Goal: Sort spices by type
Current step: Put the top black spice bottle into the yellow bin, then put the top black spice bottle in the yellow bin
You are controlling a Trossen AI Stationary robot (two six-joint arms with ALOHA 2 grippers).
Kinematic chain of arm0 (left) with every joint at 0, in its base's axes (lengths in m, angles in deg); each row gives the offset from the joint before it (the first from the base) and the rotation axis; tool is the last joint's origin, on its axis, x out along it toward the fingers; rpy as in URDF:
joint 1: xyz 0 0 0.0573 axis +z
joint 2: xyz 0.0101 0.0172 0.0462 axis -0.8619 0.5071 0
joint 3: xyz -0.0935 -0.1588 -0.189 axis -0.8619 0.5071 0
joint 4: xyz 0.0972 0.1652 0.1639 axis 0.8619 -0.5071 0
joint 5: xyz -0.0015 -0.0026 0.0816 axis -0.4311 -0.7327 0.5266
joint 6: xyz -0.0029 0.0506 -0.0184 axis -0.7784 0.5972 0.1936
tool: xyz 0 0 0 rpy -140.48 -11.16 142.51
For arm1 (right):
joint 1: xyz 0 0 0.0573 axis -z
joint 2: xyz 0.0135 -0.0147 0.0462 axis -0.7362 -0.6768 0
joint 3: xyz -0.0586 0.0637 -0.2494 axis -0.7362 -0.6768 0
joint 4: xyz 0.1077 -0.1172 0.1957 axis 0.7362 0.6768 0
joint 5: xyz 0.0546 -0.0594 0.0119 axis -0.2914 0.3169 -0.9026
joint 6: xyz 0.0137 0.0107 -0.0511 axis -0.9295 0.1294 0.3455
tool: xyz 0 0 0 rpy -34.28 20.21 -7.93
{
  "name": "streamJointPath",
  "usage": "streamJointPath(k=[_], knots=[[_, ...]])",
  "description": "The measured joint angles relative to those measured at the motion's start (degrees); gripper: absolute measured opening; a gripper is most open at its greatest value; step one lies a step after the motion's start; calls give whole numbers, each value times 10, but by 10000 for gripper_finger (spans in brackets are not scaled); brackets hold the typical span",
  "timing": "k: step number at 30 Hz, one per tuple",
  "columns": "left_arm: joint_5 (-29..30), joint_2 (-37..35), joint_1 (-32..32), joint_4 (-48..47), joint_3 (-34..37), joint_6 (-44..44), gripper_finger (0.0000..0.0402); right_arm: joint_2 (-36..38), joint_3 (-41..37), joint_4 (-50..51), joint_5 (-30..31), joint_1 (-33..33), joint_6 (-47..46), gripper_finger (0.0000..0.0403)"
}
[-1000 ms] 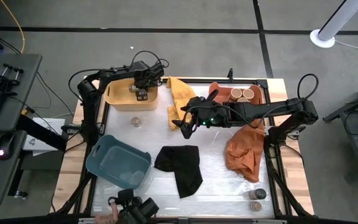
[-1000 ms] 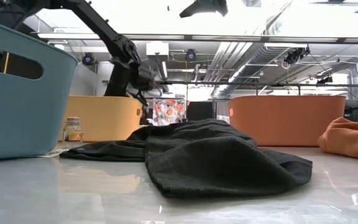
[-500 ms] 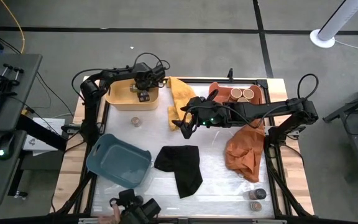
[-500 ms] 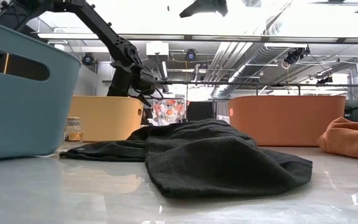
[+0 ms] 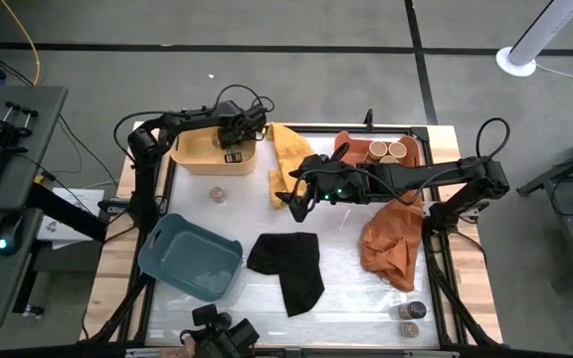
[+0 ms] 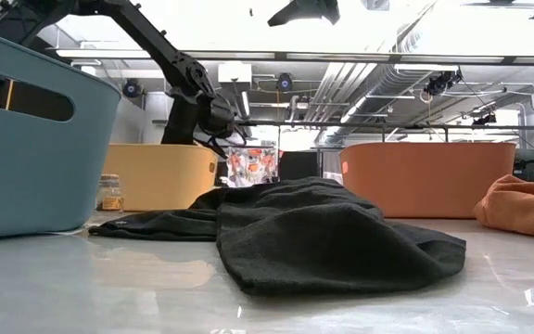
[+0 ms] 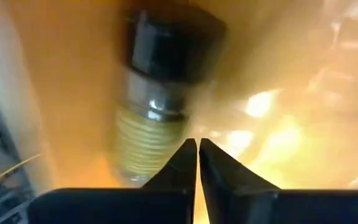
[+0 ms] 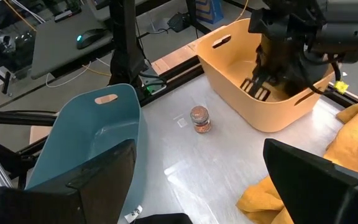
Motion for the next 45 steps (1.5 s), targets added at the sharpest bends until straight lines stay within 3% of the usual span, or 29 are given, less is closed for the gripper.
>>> streamJointPath(k=[15, 23, 26, 29, 36, 41, 45], knots=[[-4, -1, -18, -18, 0, 25, 8, 0, 0, 0, 1, 0, 11, 348], [7, -61, -35, 5, 0, 87, 40, 0, 0, 0, 0, 2, 22, 348], [-22, -96, -37, 24, -1, 97, 64, 0, 0, 0, 0, 2, 30, 348], [-89, -123, -32, 35, -1, 101, 97, 0, 0, 0, 0, 2, 32, 348], [-226, -128, -15, 47, -1, 167, 202, 0, 0, 13, 0, 2, 41, 348], [-230, -127, -9, 77, -1, 223, 263, 0, 0, 30, -1, 2, 30, 348], [-230, -119, -1, 86, -1, 253, 282, 0, 0, 35, -1, 1, 28, 348]])
